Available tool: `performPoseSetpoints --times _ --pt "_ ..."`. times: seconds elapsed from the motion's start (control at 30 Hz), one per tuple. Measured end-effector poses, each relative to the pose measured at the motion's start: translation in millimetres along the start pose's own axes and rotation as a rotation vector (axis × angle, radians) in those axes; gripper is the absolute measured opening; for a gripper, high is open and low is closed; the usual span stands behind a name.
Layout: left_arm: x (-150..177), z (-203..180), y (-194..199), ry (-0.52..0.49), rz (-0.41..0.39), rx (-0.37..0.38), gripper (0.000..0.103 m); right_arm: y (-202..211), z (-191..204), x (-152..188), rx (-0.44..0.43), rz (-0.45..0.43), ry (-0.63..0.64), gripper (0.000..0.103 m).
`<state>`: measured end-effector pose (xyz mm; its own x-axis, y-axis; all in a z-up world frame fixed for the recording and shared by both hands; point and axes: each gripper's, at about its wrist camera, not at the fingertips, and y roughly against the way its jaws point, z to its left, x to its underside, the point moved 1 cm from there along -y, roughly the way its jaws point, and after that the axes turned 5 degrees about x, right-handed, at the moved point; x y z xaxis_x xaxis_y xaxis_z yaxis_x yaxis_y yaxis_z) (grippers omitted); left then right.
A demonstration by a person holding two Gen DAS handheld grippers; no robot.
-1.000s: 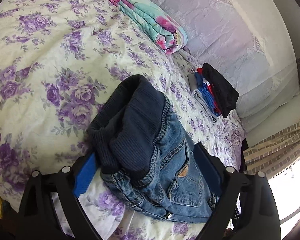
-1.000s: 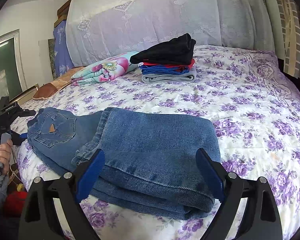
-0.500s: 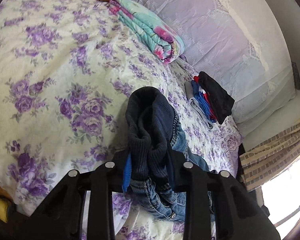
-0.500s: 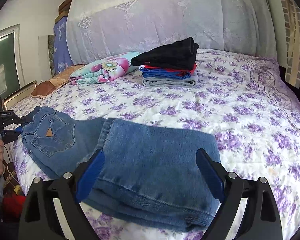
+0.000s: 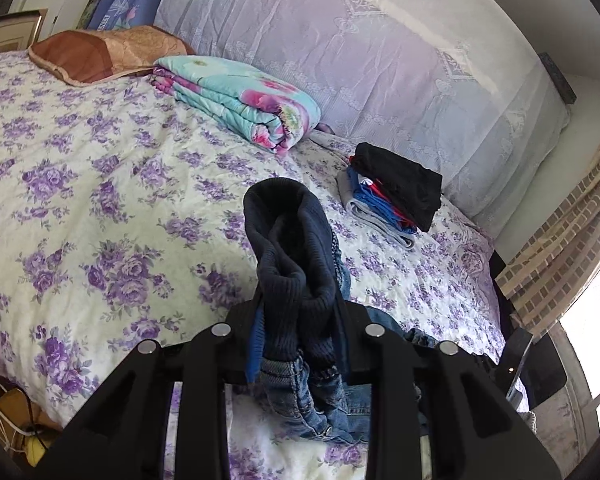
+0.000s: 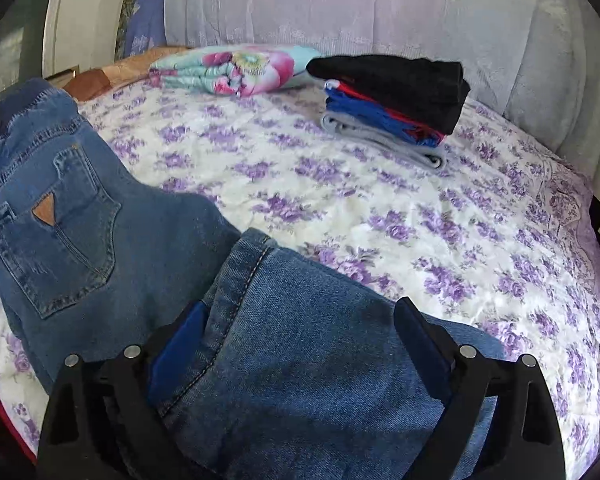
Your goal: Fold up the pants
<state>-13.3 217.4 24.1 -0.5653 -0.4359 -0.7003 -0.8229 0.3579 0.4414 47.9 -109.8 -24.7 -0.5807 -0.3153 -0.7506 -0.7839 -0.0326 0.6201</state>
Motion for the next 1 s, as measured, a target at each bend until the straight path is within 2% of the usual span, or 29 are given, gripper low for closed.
performPoseSetpoints --times 0.17,0.23,0.3,0.4,0.5,0.63,0.8,0.9,1.0 --pt "-2 -38 1 -0.107 -0.018 0.012 0.026 62 -36 23 -0.056 -0.199 -0.119 0.096" --pt "-2 -54 -1 -0.150 -0.022 0.017 0.026 82 -59 40 -0.091 -0.247 -0.196 0.097" --pt "-2 -69 -4 -0.185 -0.023 0.028 0.026 98 -87 58 -0.089 -0.280 -0.283 0.099" --pt "0 -90 -9 -0.226 -0.023 0.043 0.026 108 -126 83 -0.021 -0.274 -0.395 0.099" --pt "3 -110 -17 -0.276 -0.015 0.033 0.025 100 -164 103 0.038 -0.233 -0.534 0.099" --pt "10 -137 -24 -0.337 -0.004 0.010 0.024 91 -196 129 0.009 -0.220 -0.706 0.099" --pt "19 -177 -29 -0.434 -0.010 0.000 0.023 82 -203 139 -0.043 -0.219 -0.746 0.099" --pt "23 -203 -37 -0.483 -0.004 0.030 0.023 75 -206 144 -0.037 -0.207 -0.749 0.099" --pt "30 -234 -47 -0.540 0.016 0.084 0.023 71 -216 154 -0.069 -0.182 -0.819 0.099"
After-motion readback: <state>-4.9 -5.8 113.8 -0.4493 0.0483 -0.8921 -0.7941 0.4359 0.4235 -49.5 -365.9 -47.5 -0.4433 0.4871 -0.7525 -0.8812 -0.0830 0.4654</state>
